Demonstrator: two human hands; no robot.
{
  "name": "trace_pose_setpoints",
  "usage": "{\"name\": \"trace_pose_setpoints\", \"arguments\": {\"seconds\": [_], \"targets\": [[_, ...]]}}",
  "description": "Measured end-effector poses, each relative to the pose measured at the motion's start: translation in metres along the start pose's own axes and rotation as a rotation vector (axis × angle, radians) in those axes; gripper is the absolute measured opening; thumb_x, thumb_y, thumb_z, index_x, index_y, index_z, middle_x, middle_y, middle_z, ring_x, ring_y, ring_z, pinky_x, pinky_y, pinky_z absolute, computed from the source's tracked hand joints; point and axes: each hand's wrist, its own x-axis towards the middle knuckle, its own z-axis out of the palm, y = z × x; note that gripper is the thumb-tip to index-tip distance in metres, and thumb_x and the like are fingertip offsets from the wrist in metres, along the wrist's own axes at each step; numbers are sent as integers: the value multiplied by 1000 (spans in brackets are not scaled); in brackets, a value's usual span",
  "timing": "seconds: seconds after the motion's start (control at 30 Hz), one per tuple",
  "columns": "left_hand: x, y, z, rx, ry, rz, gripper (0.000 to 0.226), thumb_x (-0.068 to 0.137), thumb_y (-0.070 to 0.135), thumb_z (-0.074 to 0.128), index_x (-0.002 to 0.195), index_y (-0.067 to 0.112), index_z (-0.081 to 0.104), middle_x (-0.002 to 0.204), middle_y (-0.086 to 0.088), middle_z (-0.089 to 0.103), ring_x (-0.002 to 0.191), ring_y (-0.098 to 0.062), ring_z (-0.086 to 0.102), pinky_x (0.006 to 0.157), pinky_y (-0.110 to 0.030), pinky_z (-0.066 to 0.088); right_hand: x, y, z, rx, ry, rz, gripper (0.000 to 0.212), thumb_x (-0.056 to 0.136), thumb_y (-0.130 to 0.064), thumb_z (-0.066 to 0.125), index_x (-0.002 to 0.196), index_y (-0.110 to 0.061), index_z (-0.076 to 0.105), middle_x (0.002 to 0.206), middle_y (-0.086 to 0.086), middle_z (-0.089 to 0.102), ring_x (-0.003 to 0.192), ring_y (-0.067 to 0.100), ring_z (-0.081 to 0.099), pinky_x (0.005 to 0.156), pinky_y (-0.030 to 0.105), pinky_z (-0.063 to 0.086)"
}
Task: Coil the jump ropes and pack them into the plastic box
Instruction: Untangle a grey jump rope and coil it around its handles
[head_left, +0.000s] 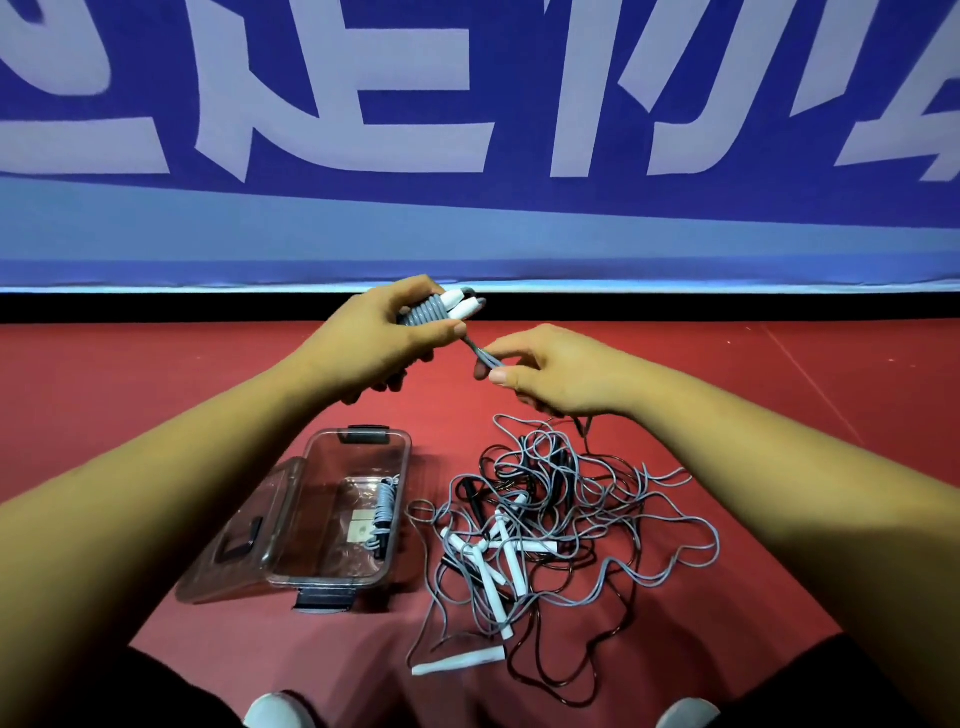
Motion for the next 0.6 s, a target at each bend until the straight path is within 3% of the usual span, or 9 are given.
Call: {"name": "trace_pose_setpoints", "arguments": {"seconds": [0.1,0.2,0.33,0.4,0.47,0.53,0.6], "targets": [[0,-3,-5,158,9,-6,20,88,42,70,92,29,56,53,6,60,37,-12,50,36,-26,39,-2,-11,-5,-151,98,-140,19,96,-24,58,98,-12,71,65,0,55,53,5,40,54,21,31],[3,-9,-7,277,-22,20,23,84,42,74,97,31,59,60,2,61,39,-13,57,35,-23,38,-3,-20,-8,-245,101,-230,22,91,-24,63,79,-6,66,64,11,54,55,11,36,57,31,32],[7,-11,-1,473,-140,55,23,81,40,77,95,31,61,78,5,67,51,-12,66,54,-29,53,-7,-24,-7,-423,173,-248,20,92,-36,60,98,-21,72,80,0,69,65,16,50,62,32,44],[7,-11,2,501,-232,78,21,80,37,77,96,35,65,73,7,67,52,-10,64,61,-33,56,-7,-27,-4,-434,252,-248,18,91,-39,59,97,-27,72,83,-5,70,71,15,55,65,30,45],[7,-10,3,507,-288,119,21,78,36,77,96,38,67,62,10,63,51,-9,59,57,-29,52,-6,-29,-3,-403,319,-250,16,90,-39,58,91,-30,71,84,-6,70,77,15,60,69,32,49],[5,-6,2,488,-317,123,25,74,50,79,91,37,66,54,12,59,47,-12,59,51,-25,48,-4,-30,-2,-354,358,-232,15,88,-39,59,86,-30,71,79,-7,70,75,14,61,69,34,51],[3,-1,2,490,-328,116,45,64,72,70,87,34,66,51,9,58,45,-14,61,49,-25,48,-1,-28,-3,-291,367,-202,14,87,-38,62,84,-29,72,76,-7,70,72,13,60,69,36,52]]}}
